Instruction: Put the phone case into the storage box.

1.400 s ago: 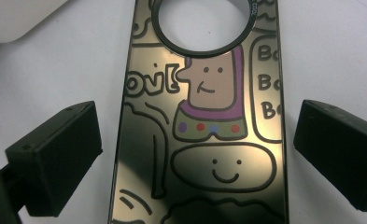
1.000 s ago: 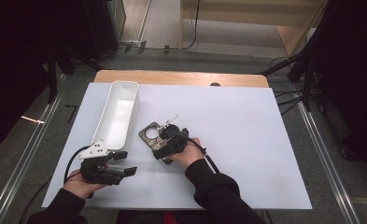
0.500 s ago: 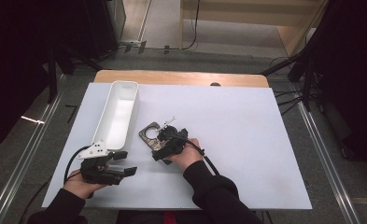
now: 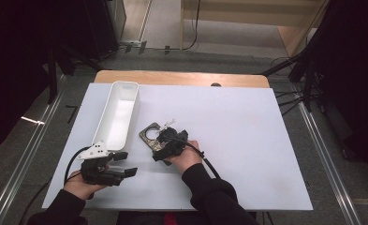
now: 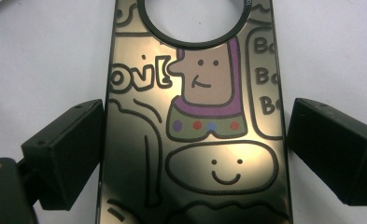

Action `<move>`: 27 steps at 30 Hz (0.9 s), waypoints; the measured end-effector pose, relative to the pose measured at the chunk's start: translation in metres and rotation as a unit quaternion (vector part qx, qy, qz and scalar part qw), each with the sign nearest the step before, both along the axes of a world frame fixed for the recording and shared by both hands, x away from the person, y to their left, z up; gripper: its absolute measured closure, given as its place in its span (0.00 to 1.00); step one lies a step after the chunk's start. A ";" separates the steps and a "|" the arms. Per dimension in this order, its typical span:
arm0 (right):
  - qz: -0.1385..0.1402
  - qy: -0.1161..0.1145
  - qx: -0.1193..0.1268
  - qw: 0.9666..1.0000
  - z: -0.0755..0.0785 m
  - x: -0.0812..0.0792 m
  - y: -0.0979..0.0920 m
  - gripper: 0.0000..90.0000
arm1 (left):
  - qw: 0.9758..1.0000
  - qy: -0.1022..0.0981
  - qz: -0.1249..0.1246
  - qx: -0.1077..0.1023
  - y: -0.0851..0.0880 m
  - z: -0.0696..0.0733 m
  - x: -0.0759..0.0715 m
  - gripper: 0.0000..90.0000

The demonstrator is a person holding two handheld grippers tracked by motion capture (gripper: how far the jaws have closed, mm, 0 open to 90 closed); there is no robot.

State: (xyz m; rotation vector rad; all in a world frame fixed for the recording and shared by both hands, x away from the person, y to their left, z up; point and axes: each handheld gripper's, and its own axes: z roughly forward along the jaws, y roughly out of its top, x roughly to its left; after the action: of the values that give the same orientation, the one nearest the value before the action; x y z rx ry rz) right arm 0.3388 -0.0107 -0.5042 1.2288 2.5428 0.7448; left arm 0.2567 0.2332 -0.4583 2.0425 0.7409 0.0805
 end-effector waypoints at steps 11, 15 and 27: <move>-0.001 -0.007 0.004 1.000 -0.001 -0.002 -0.001 0.07 | 1.000 0.000 0.000 0.000 0.000 0.000 0.000 0.28; -0.002 -0.008 0.005 1.000 0.000 -0.002 -0.003 0.12 | 1.000 -0.001 0.000 0.001 0.000 0.000 0.000 0.28; -0.003 -0.009 0.010 1.000 0.000 -0.003 -0.004 0.12 | 1.000 0.000 0.000 0.000 0.000 0.000 0.000 0.28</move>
State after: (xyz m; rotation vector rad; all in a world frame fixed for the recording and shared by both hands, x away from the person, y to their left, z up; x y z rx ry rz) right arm 0.3363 -0.0145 -0.5043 1.2289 2.5224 0.7786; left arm 0.2569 0.2333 -0.4585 2.0430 0.7408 0.0821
